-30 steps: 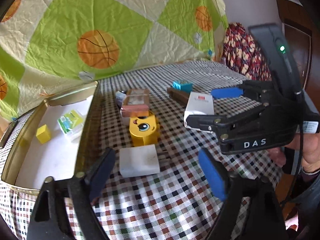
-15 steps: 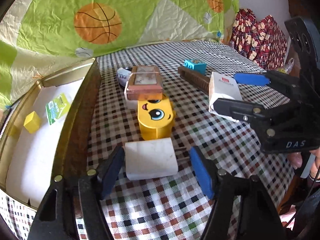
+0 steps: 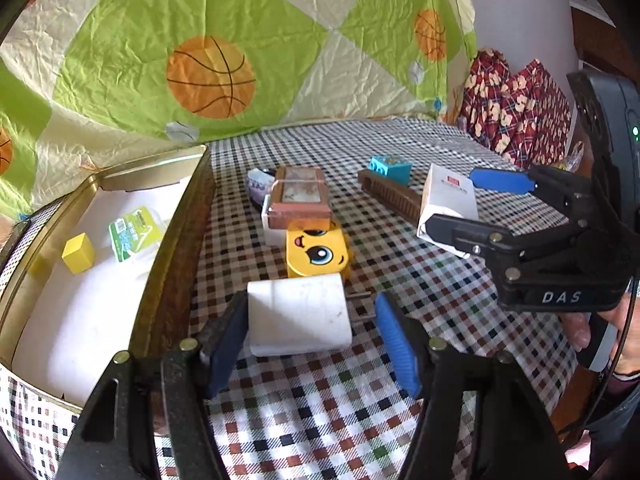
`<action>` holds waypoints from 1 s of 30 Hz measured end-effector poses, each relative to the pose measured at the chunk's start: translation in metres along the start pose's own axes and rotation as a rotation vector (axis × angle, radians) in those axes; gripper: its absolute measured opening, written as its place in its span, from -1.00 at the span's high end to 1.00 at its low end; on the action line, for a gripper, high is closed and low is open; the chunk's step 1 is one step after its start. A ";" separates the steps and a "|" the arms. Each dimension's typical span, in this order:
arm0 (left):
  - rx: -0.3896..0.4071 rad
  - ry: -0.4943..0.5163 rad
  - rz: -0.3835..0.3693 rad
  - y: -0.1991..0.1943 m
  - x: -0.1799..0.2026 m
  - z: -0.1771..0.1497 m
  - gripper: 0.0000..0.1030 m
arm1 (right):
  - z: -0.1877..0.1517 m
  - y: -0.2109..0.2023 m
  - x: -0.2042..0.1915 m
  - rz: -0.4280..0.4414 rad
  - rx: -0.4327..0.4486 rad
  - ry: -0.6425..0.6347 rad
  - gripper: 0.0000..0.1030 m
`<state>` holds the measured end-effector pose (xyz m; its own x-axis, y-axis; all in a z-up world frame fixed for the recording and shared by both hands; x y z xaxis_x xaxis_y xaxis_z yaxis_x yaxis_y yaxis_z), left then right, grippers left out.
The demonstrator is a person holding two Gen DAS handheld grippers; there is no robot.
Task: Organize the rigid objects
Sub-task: 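Lift and carry the white block and white box toward the gold tin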
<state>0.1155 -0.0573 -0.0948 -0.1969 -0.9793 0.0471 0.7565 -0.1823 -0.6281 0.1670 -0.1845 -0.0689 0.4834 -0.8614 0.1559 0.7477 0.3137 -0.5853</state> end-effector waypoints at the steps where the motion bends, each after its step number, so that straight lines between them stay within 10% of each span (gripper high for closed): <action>1: 0.013 0.003 0.003 -0.002 0.000 0.001 -0.25 | 0.000 -0.001 -0.001 -0.010 0.005 -0.008 -0.65; 30: 0.282 -0.025 0.075 -0.041 -0.003 0.003 -0.25 | 0.005 -0.042 -0.001 -0.030 0.228 0.040 -0.65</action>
<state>0.0872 -0.0469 -0.0673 -0.1210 -0.9922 0.0305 0.9126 -0.1233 -0.3899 0.1370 -0.1946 -0.0408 0.4444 -0.8853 0.1366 0.8471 0.3658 -0.3855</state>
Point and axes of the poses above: each gripper's, at about its wrist camera, not at the fingertips, and y roughly the way its jaws point, x to its right, z to its top, the point moved 4 cm from there along y, roughly the way its jaws point, and after that the axes turned 1 degree about -z, right-handed, at the moved point
